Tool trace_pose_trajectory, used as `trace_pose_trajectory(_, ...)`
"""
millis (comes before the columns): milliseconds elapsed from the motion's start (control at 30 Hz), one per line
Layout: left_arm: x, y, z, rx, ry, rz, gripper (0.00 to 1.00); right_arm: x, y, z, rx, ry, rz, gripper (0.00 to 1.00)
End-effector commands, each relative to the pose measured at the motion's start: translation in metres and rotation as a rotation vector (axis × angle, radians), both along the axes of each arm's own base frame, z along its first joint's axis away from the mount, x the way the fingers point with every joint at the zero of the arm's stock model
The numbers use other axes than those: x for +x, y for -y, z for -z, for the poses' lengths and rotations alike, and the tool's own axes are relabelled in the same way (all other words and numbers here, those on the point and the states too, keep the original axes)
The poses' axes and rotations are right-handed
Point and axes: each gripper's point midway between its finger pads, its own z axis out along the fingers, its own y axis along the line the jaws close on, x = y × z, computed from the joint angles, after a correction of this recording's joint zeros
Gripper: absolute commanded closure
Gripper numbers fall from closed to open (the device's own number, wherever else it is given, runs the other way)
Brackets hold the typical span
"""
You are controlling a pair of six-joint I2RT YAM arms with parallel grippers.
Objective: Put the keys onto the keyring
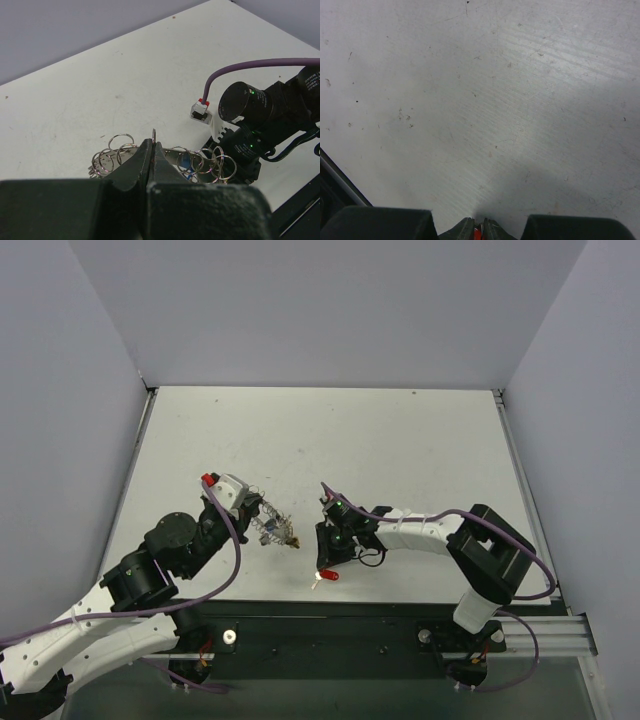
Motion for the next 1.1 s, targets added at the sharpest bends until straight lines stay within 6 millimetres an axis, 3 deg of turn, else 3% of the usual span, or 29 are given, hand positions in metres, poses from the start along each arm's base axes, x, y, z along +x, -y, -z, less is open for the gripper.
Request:
trace_pose_trajectory(0, -0.002, 0.0, -0.034, -0.091, 0.052, 0.005, 1.0, -0.005, 0.009, 0.002, -0.023, -0.022, 0.006, 0.84)
trace_pose_trajectory(233, -0.002, 0.0, -0.034, -0.09, 0.051, 0.005, 1.0, -0.008, 0.009, -0.002, -0.012, -0.029, -0.007, 0.85)
trace_pose_trajectory(433, -0.001, 0.0, -0.032, -0.087, 0.049, 0.004, 1.0, -0.007, 0.014, -0.009, -0.009, -0.018, 0.004, 0.75)
trace_pose_trajectory(1067, -0.001, 0.0, -0.03, -0.086, 0.045, 0.002, 1.0, -0.005, 0.0, 0.0, 0.038, -0.045, 0.007, 0.8)
